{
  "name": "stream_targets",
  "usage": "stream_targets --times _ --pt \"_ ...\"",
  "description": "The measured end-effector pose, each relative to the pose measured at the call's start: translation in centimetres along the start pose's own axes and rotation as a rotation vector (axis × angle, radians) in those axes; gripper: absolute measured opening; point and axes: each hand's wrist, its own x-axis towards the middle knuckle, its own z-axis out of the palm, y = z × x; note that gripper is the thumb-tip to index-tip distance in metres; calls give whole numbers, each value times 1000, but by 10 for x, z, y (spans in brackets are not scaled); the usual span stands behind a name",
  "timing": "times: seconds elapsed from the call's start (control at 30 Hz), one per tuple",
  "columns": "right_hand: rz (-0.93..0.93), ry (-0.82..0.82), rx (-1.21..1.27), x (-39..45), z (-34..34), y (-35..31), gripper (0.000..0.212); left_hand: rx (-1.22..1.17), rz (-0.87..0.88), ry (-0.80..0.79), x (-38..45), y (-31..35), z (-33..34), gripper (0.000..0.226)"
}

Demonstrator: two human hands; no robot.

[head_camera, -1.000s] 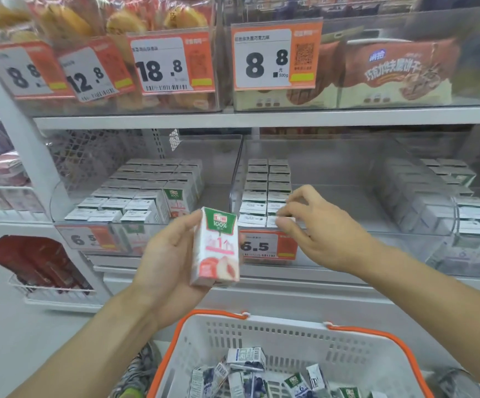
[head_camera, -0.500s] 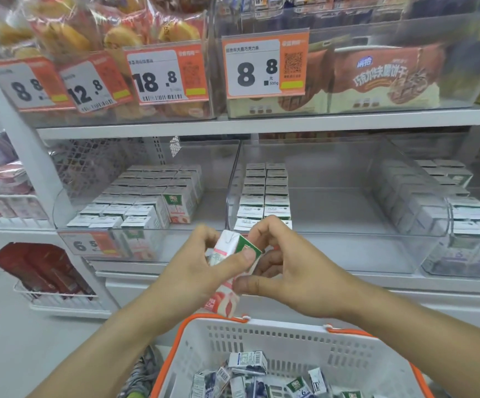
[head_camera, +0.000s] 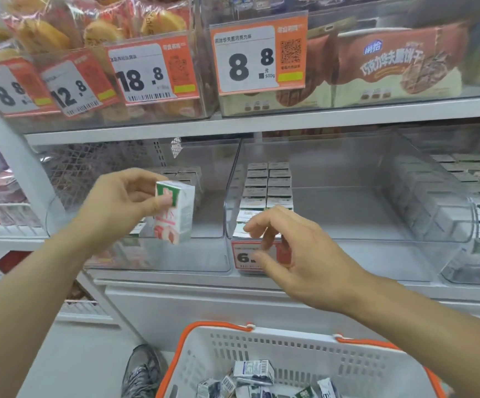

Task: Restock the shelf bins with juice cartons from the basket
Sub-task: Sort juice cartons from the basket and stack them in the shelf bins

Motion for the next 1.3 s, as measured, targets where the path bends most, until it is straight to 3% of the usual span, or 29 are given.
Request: stream_targets --times 0.1,0.37,0.47,0.57,0.67,0.77,0.9,1.0,1.07,1.13,1.2,1.3 --pt "52 -50 -41 -1 -1 8 34 -84 -55 23 21 -17 -3 31" --pt "31 -111 -111 -4 4 16 30 387 5 215 52 -67 20 31" --pt "26 -108 -93 -5 3 17 31 524 30 191 55 -76 23 29" --pt "26 -116 -84 -5 3 17 31 713 82 171 56 -78 21 13" --pt "18 -118 -98 -6 2 18 32 762 80 137 57 -82 15 32" --pt "14 -122 -83 -6 2 18 32 854 101 105 56 -80 14 16" --pt "2 -111 -76 -8 0 16 31 805 115 108 50 -73 10 25" --pt "-22 -88 -63 -12 -5 12 28 626 295 278 20 -48 15 7" --pt "-54 -86 -94 -18 -9 9 25 488 392 319 -14 -24 31 7" --pt "-55 -106 -122 -27 -10 9 21 276 293 129 -46 -6 50 10" --pt "-16 -157 -141 -40 -9 12 19 116 157 -252 -71 5 72 10" --pt "146 -289 -96 -65 0 22 15 179 125 -675 -101 -7 113 3"
